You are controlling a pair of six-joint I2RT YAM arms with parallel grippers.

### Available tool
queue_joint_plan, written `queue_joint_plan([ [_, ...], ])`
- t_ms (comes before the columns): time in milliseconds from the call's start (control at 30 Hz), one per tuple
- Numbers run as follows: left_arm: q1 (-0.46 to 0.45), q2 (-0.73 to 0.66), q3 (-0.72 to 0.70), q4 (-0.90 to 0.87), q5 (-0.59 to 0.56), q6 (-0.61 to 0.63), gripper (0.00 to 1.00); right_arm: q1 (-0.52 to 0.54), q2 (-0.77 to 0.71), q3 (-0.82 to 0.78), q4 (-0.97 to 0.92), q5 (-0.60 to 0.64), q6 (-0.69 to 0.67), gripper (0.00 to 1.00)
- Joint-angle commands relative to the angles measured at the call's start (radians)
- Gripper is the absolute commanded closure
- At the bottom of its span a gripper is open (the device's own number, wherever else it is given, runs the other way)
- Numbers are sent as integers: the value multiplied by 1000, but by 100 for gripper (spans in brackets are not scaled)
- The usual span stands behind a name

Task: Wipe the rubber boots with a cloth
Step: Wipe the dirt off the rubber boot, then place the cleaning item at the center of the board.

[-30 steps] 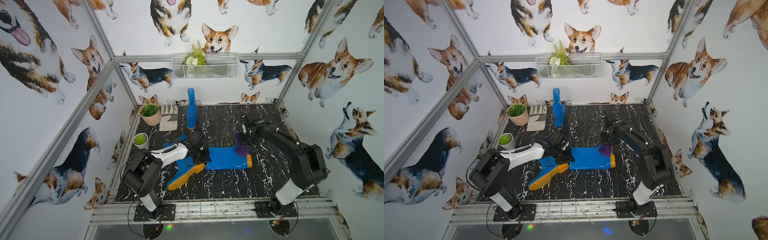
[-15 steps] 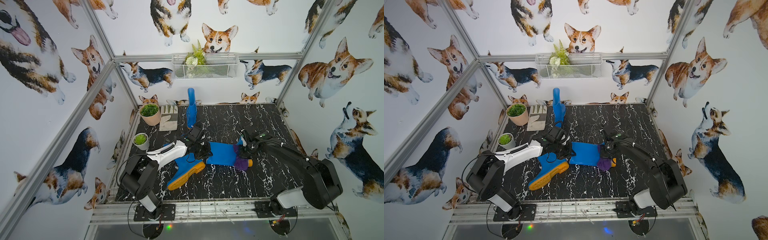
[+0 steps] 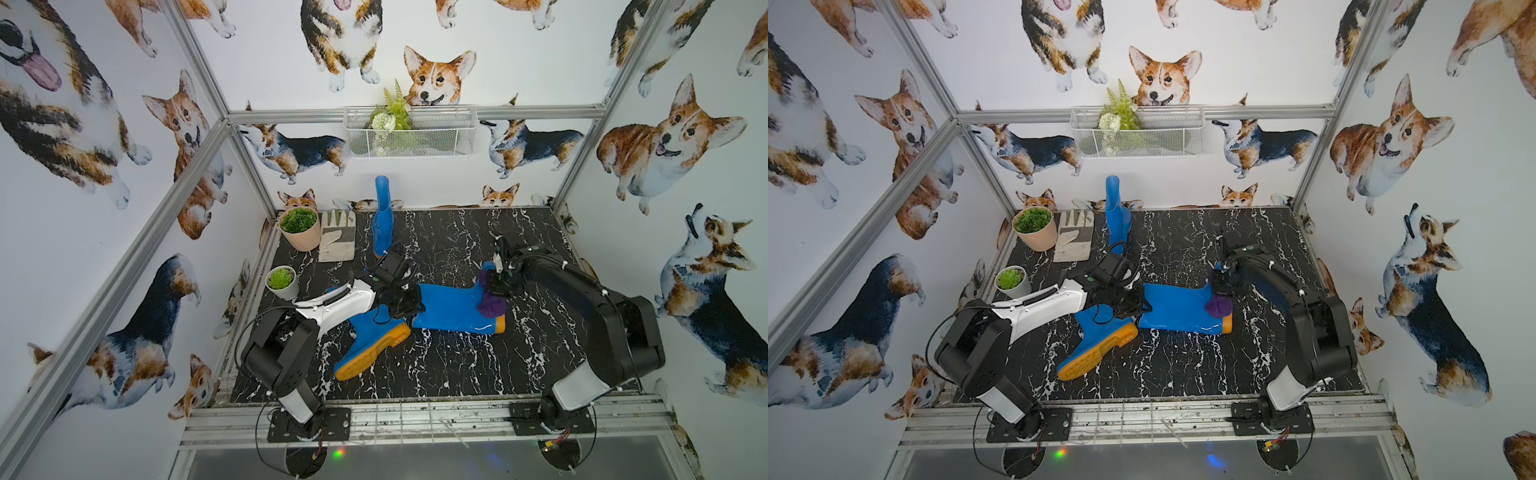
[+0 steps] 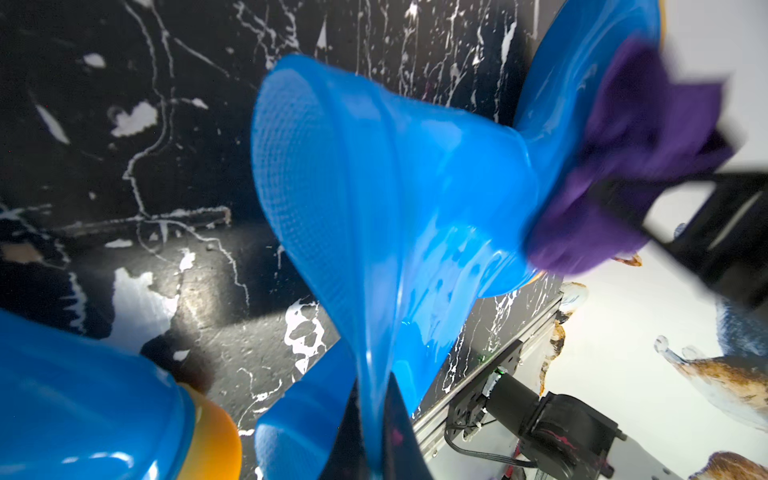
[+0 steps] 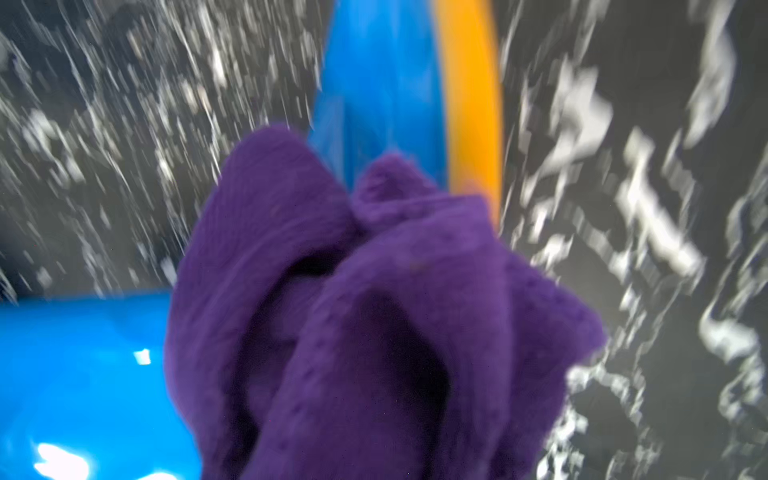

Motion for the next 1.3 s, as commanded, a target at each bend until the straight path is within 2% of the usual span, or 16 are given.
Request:
queue_joint_plan([
  [0,4,0,15,18,0,-9,100,144,-173,-148,-43,0,155,100],
  [67,5,0,21,13,0,-5,100,195,-262,-226,-43,-7,224,100],
  [167,7,1,30,14,6,-1,100,158,-275,-207,-65,35,204,100],
  [300,8,0,29,15,16,-3,100,51,-146,3,-113,25,92,100],
  [400,8,-14,19,6,6,3,100,-17,-24,143,-83,46,23,100],
  [500,8,-17,11,10,9,3,100,-72,94,194,-66,36,0,100],
  [567,12,-22,5,12,14,-1,100,-74,124,165,-90,36,-2,100],
  [633,18,-34,1,12,16,1,100,-67,51,28,-58,-5,37,100],
  [700,32,-45,3,0,18,16,100,-64,-94,-127,-28,-37,83,100],
  [800,53,-38,28,-36,17,56,100,-80,-273,-186,-80,35,91,100],
  [867,63,-21,53,-56,26,77,100,-114,-329,-141,-121,114,74,95],
  [1000,83,-6,109,-105,57,121,100,-184,-306,-20,-193,198,33,91],
  [1167,90,1,194,-185,49,181,100,-191,-313,9,-216,184,25,85],
  [1233,90,1,213,-198,51,190,100,-190,-330,-7,-208,154,6,71],
  [1267,89,1,223,-207,48,195,100,-191,-324,-11,-215,138,-5,57],
])
